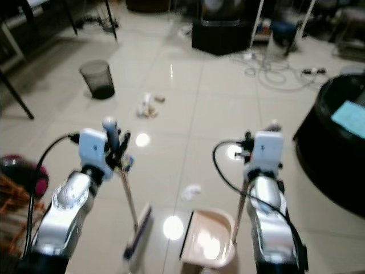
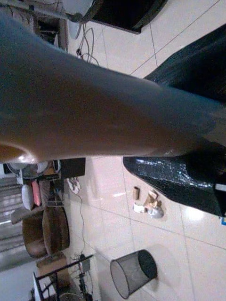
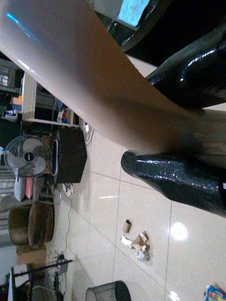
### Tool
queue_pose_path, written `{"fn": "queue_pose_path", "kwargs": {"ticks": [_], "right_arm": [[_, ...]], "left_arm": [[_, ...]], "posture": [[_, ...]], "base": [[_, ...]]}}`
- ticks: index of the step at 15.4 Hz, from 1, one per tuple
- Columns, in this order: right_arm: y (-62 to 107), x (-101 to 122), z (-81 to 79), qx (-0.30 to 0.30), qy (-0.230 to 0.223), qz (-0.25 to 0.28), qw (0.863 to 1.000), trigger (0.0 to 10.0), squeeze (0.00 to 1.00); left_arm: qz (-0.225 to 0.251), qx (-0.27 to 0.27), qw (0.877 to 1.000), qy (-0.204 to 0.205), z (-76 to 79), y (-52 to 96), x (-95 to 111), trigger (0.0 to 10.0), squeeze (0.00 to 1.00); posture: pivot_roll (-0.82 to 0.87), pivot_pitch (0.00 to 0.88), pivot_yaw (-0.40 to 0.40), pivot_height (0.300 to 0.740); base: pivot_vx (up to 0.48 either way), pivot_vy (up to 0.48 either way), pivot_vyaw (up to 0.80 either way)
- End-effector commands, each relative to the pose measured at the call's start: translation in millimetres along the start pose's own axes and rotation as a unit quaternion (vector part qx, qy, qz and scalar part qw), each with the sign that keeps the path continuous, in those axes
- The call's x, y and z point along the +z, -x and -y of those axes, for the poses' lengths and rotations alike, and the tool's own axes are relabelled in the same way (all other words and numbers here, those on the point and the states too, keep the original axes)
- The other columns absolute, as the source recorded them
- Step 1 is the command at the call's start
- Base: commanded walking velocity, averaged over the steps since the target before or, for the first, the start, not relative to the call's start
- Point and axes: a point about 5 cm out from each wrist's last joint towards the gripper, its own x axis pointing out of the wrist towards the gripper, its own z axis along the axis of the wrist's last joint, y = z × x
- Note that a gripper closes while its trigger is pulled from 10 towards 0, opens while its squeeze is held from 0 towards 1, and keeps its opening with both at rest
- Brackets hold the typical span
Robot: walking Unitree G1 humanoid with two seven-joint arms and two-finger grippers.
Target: Sweep floor
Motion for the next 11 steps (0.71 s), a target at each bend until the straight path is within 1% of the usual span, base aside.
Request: {"fn": "queue_pose_path", "kwargs": {"ticks": [1,11], "right_arm": [[-1.9,5.1,0.6,-0.003,-0.007,0.014,1.0,10.0,0.0],[-0.6,0.9,1.3,-0.002,-0.007,0.011,1.0,10.0,0.0]], "left_arm": [[0.034,0.0,0.999,-0.012,-0.2,-7.6,14.5,10.0,0.0],[0.043,0.001,0.999,-0.013,1.3,-10.0,15.3,10.0,0.0]], "posture": [[-0.03,0.051,0.038,0.74],[-0.02,0.044,0.048,0.74]], "base": [[0.416,0.0,-0.57],[0.46,0.0,0.0]]}}
